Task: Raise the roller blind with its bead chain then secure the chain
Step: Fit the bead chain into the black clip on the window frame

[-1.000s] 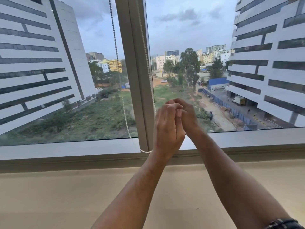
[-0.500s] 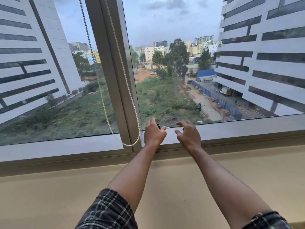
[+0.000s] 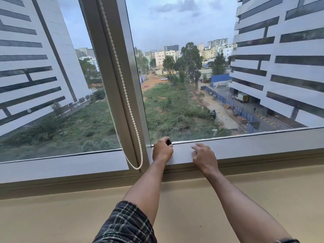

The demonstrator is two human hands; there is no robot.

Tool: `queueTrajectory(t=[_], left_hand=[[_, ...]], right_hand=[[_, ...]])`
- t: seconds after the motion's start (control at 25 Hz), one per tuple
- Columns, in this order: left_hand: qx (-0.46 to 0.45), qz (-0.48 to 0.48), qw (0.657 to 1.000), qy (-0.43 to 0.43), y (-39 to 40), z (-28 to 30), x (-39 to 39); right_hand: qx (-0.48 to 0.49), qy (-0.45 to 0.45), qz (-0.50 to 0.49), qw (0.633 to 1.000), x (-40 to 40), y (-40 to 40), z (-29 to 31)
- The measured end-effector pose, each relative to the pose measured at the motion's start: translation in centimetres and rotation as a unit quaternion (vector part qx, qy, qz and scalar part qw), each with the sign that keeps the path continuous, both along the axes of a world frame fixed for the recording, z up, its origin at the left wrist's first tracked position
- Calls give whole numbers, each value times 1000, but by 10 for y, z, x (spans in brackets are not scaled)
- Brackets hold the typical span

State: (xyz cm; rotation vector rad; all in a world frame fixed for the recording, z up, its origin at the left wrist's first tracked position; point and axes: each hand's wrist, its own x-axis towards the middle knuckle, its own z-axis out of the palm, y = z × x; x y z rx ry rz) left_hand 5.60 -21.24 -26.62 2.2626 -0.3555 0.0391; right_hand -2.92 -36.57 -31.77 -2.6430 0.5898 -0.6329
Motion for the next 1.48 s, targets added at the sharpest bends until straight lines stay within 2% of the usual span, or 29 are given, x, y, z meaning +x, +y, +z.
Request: queueTrajectory(t=[0.16, 0.32, 0.6, 0.8, 1.0, 1.08, 1.2, 1.32, 1.4, 1.48], left_hand=[[-9, 2, 1000, -23, -2, -8, 2], [-67, 15, 995, -75, 0, -16, -12], [-164, -5, 982, -96, 18, -27, -41], [-227, 18, 971, -68, 49, -37, -60], [-293, 11, 955, 43, 93, -52, -79], [-301, 5, 951, 68, 115, -55, -84], [-307, 13, 948, 81, 146, -55, -88], [-308, 29, 946, 94, 175, -53, -91], [-316, 36, 944, 90, 191, -50, -94], [-329, 38, 940, 84, 203, -46, -95]], right_hand=[[8, -28, 8, 1000, 0, -9, -1], [41, -72, -3, 997, 3, -12, 0], [128, -272, 24, 954, 7, 13, 20], [192, -343, 70, 917, 13, 60, 36], [177, -391, 148, 891, 11, 118, 43], [187, -382, 183, 886, 9, 139, 42], [259, -326, 212, 884, 5, 164, 37], [337, -232, 184, 894, 3, 185, 36], [397, -129, 148, 896, 4, 193, 35], [522, -14, 157, 838, 4, 200, 32]])
